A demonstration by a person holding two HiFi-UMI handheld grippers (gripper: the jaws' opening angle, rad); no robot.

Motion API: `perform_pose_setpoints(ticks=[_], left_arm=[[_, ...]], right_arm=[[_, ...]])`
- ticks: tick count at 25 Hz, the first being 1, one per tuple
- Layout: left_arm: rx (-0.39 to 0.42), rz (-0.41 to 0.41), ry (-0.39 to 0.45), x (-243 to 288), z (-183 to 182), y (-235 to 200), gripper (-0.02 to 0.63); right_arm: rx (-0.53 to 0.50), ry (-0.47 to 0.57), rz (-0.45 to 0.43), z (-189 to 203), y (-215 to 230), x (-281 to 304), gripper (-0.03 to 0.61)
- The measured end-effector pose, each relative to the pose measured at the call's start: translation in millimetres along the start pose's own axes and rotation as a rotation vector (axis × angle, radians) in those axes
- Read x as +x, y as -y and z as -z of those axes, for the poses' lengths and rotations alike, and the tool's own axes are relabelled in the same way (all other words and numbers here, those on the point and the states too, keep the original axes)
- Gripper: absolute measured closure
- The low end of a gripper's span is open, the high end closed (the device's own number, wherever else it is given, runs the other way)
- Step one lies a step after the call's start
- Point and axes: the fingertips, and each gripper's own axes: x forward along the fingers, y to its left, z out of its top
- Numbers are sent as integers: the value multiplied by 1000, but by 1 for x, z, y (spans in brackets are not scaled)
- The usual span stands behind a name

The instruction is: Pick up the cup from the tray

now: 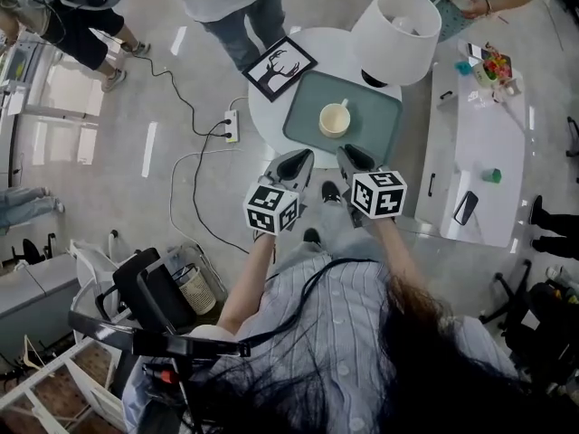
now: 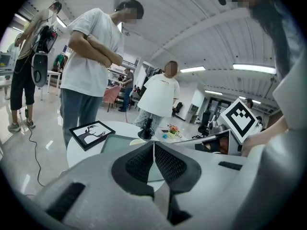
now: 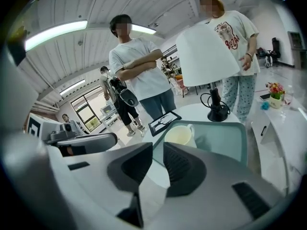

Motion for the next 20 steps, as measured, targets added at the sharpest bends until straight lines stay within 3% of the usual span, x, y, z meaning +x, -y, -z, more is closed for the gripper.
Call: perform_pose_setpoints(ticks=[12, 16, 20], left_arm=[[-19, -11, -52, 38, 3, -22, 598], [-26, -22, -55, 48, 0, -32, 598], [-33, -24, -71, 56, 2, -37, 598]], right_arm=[[-113, -102, -5, 11, 44, 46, 498], [-131, -137, -49, 20, 51, 57, 351], [-218, -115, -68, 27, 55, 72, 264]])
